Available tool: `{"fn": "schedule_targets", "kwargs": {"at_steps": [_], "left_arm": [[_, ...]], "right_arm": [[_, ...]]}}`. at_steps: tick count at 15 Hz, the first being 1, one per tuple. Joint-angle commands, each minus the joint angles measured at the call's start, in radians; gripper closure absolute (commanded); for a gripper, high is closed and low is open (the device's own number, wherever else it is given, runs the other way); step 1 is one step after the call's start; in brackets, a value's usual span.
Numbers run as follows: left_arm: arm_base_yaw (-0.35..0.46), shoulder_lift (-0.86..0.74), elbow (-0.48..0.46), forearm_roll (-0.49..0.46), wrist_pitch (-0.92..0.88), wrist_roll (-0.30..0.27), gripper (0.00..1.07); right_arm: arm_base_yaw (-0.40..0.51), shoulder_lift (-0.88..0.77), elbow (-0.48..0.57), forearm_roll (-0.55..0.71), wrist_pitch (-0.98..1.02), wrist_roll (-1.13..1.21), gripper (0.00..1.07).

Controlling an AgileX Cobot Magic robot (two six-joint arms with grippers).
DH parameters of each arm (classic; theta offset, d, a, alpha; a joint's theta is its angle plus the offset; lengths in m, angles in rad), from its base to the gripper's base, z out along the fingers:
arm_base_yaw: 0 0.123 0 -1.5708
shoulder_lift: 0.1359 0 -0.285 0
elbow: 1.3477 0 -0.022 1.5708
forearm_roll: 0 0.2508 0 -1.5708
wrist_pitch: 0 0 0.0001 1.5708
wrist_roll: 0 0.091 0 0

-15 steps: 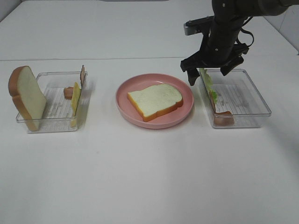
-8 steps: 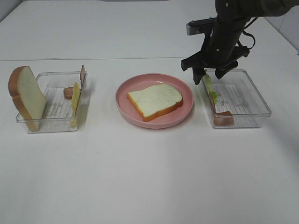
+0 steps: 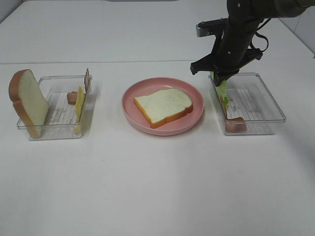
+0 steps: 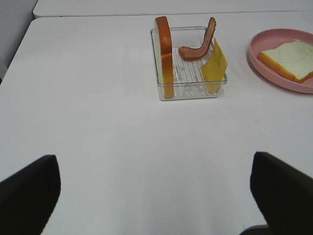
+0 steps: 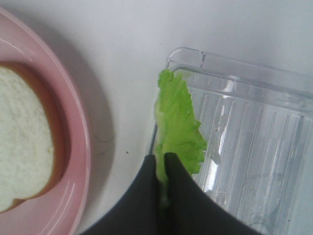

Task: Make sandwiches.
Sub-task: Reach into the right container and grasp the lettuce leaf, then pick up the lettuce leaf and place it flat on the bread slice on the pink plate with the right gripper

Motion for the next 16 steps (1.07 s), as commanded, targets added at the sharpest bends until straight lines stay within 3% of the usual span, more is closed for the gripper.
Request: {"fn": "schedule_targets", "kwargs": {"at_steps": [1, 6, 11, 14, 16], "left_arm": [[0.001, -0.016, 0.002, -0.001, -0.004, -0.002, 0.06], [0.001, -0.016, 0.002, -0.001, -0.004, -0.002, 0.06], [0.001, -0.016, 0.002, -0.001, -0.004, -0.002, 0.06], [0.001, -0.016, 0.002, -0.001, -0.004, -0.001, 0.06], [0.001, -0.016, 0.002, -0.001, -0.004, -0.002, 0.06]], "right_arm": [[-0.003, -0.017, 0.002, -0.020, 0.016, -0.010, 1.07], [-0.003, -0.154, 0.002, -0.081, 0.070, -0.010, 1.07], [0.000, -0.321, 0.002, 0.017, 0.080, -0.013, 1.07], [0.050, -0.332, 0.002, 0.043, 0.093, -0.029, 1.07], [0.141, -0.316, 0.002, 0.046, 0.088, -0.028, 1.07]]}}
